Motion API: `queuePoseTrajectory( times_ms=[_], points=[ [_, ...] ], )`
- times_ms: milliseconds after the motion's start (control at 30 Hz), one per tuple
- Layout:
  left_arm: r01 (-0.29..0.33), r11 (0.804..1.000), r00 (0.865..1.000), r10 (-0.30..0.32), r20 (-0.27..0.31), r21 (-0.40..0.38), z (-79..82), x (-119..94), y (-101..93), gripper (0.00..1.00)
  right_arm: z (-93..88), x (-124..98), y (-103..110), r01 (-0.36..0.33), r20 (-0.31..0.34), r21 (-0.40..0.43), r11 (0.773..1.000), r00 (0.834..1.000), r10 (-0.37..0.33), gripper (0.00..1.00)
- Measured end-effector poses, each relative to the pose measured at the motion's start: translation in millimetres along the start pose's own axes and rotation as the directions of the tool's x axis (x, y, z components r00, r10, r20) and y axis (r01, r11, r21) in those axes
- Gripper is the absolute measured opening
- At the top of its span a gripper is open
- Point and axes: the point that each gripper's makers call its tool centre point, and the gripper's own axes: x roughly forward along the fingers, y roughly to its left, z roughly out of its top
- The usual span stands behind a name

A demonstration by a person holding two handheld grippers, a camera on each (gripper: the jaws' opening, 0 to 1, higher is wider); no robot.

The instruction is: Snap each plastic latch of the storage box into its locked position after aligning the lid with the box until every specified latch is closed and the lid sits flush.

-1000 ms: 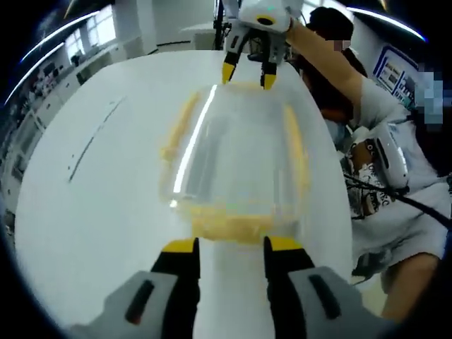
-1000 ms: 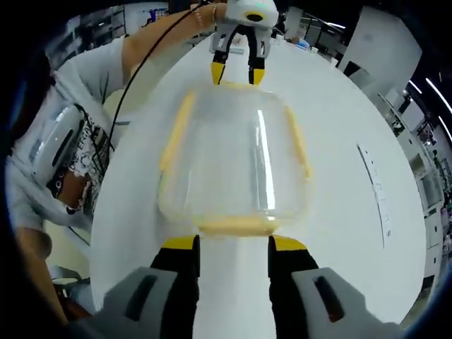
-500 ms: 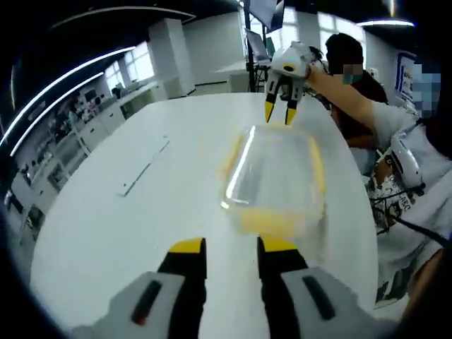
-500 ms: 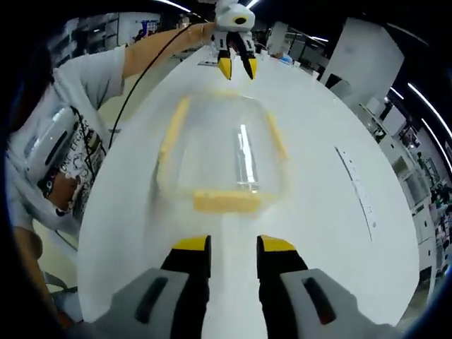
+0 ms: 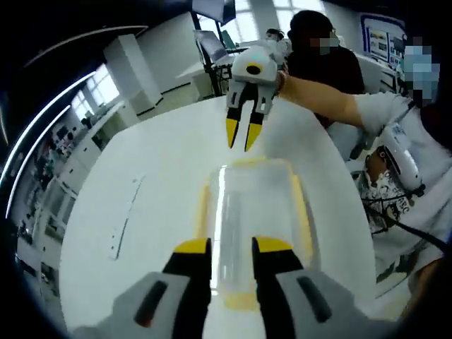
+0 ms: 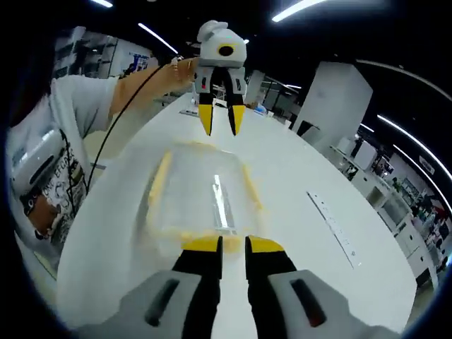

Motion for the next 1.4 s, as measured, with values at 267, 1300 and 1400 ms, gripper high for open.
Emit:
queuePoseTrajectory(
  times_ms=[267, 1300, 1400],
  points=[
    [0.130, 0.991, 0.941, -0.115, -0.318, 0.026, -10.2, 27, -5.0, 0.18, 11.8, 6, -3, 0.058, 0.084, -0.005, 0.998, 0.995, -0.057, 0.10],
    [0.155, 0.988, 0.846, -0.146, -0.513, -0.025, 1.4, 46, -11.0, 0.13, -3.7, -16, -28, 0.222, 0.366, 0.247, 0.943, 0.880, -0.303, 0.13],
    [0.165, 0.986, 0.852, -0.152, -0.501, -0.018, -0.8, 44, -12.1, 0.13, -5.6, -10, -24, 0.226, 0.348, 0.239, 0.944, 0.888, -0.301, 0.13]
  ],
)
